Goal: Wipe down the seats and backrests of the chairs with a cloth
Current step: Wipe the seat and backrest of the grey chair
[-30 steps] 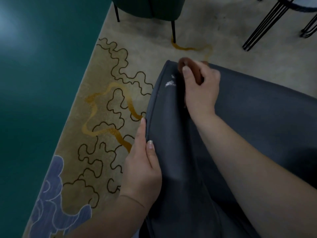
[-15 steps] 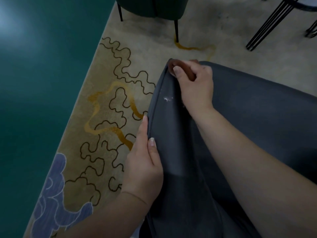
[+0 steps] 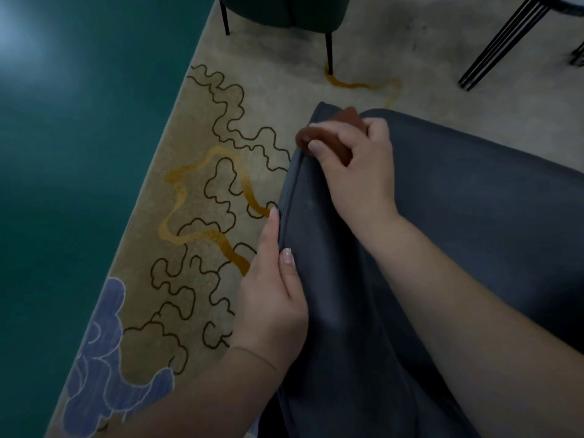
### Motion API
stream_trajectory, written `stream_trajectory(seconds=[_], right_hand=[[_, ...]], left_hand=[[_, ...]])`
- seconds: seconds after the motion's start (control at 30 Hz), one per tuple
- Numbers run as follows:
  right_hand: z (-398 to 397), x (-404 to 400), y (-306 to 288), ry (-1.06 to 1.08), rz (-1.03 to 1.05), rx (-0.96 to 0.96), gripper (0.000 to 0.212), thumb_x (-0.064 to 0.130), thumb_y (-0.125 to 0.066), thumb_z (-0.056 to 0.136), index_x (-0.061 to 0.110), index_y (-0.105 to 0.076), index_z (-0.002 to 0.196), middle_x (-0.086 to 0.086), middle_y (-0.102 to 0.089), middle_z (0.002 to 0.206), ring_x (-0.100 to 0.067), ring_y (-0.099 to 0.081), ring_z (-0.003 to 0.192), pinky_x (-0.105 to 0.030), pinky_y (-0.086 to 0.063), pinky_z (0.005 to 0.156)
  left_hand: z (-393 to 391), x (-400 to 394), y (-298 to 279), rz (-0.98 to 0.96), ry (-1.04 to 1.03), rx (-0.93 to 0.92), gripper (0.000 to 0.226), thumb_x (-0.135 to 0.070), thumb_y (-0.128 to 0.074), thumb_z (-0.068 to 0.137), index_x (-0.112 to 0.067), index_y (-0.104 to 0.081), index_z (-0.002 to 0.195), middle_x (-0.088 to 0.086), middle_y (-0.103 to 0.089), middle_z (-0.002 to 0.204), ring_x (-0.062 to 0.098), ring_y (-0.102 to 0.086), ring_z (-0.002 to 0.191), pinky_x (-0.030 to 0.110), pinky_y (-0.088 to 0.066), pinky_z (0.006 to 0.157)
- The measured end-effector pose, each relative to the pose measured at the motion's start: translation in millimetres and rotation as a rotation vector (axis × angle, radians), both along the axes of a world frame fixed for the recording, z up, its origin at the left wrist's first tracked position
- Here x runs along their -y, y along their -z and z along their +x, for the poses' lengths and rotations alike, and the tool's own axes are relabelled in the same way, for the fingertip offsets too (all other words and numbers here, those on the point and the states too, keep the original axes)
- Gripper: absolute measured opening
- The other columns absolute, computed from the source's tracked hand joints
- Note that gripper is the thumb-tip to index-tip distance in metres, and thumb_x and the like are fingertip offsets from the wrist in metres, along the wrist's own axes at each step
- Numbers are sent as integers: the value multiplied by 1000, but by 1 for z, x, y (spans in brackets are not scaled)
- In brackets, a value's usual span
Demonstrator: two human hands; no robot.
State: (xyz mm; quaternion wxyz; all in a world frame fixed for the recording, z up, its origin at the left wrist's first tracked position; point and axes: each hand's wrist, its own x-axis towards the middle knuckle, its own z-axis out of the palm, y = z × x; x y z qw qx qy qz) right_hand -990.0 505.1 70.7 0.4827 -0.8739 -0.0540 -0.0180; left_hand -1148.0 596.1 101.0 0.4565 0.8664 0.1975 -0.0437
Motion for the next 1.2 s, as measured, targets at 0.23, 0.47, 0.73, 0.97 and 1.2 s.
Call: stream_trajectory(seconds=[0.23, 0.47, 0.73, 0.97, 1.2], right_hand=[[-18, 10, 0, -152, -102, 132, 22, 43, -66, 83, 42, -70, 104, 6, -42, 108, -17, -44, 108, -21, -36, 93], [5, -4, -8, -57, -78, 13, 18, 42, -67, 85, 42, -69, 103, 5, -41, 112, -17, -43, 113, -27, -38, 97], [-18, 2, -4, -138, -72, 76, 22, 45, -66, 82, 44, -69, 104, 7, -41, 108, -14, -42, 109, -20, -36, 94], [-48, 13, -5, -171, -41, 83, 27, 46, -62, 86, 45, -66, 112, 7, -40, 109, -14, -47, 107, -24, -42, 94], [-65, 28, 8, -135, 26, 52, 30, 42, -66, 84, 46, -65, 113, 6, -42, 109, -10, -47, 106, -16, -37, 97]], left_hand=[[2, 0, -2, 5, -3, 1, 57, -45, -23, 93, -42, -16, 149, 0, -53, 139, 21, -56, 119, 40, -45, 99], [0, 0, 0, -8, 3, -12, 57, -44, -23, 94, -41, -15, 150, 1, -55, 137, 24, -59, 113, 41, -47, 96], [2, -1, -1, -8, -2, 21, 56, -40, -25, 95, -35, -19, 150, -7, -44, 146, 11, -47, 129, 34, -40, 104], [-1, -1, 2, -27, -36, 54, 51, -35, -26, 100, -30, -23, 151, -6, -47, 144, 9, -46, 131, 34, -39, 105], [-1, 0, 5, -20, -86, 74, 53, -37, -26, 97, -29, -28, 149, -4, -50, 142, 9, -47, 129, 32, -40, 105]])
